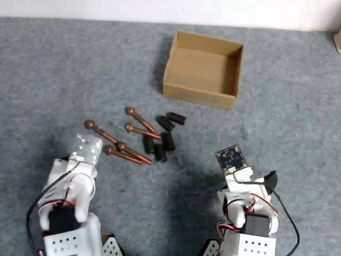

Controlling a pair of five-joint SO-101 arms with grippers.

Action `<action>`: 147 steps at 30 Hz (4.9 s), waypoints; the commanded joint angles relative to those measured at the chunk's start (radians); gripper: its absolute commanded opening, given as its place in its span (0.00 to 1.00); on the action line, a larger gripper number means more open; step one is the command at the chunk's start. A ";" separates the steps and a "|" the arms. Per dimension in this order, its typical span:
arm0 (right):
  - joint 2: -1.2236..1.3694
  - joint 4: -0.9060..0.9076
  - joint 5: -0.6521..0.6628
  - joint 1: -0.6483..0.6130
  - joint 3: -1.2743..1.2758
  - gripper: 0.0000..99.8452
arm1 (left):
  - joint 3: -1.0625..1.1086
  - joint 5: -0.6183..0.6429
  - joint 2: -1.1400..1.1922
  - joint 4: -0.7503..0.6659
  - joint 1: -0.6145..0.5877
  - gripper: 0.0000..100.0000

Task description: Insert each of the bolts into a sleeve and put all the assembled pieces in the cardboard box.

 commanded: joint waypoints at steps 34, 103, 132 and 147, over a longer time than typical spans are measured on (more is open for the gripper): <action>0.177 -0.035 -0.132 0.058 -0.274 0.46 | -0.828 0.445 1.193 -0.037 0.302 0.11; 2.312 -0.262 -0.123 -0.550 -1.790 0.46 | -0.644 0.443 1.164 -0.270 0.208 0.11; 2.447 -0.257 -0.124 -0.547 -1.770 0.11 | -0.642 0.445 1.164 -0.270 0.182 0.11; 2.442 -0.254 -0.124 -0.547 -1.770 0.01 | -0.642 0.445 1.164 -0.270 0.182 0.11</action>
